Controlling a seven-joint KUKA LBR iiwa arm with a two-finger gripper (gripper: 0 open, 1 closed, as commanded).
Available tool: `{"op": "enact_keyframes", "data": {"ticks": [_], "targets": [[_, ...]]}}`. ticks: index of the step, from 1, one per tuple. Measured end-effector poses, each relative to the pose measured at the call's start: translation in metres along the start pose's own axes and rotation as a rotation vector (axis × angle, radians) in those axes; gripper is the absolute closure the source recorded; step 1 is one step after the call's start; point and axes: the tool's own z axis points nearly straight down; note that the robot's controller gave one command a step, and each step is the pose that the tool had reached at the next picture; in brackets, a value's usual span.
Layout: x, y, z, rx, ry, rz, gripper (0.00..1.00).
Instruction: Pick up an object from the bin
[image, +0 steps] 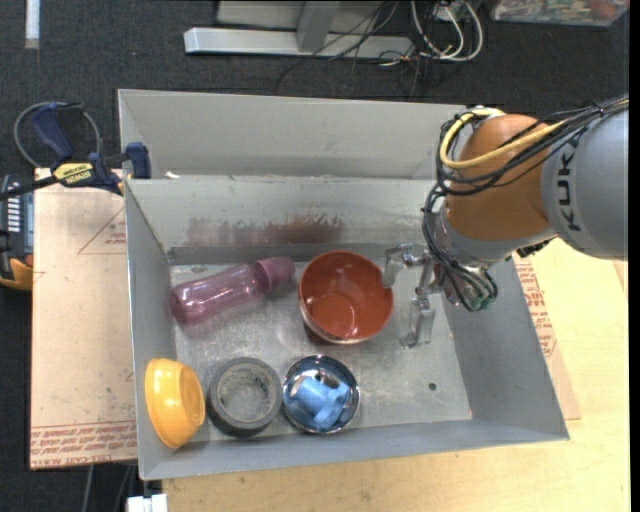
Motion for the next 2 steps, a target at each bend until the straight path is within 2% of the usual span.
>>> {"op": "enact_keyframes", "data": {"ticks": [1,2], "targets": [[-0.006,0.015,-0.046,0.007,-0.037,-0.160,0.00],[-0.002,0.028,0.043,0.001,-0.015,-0.043,0.00]]}}
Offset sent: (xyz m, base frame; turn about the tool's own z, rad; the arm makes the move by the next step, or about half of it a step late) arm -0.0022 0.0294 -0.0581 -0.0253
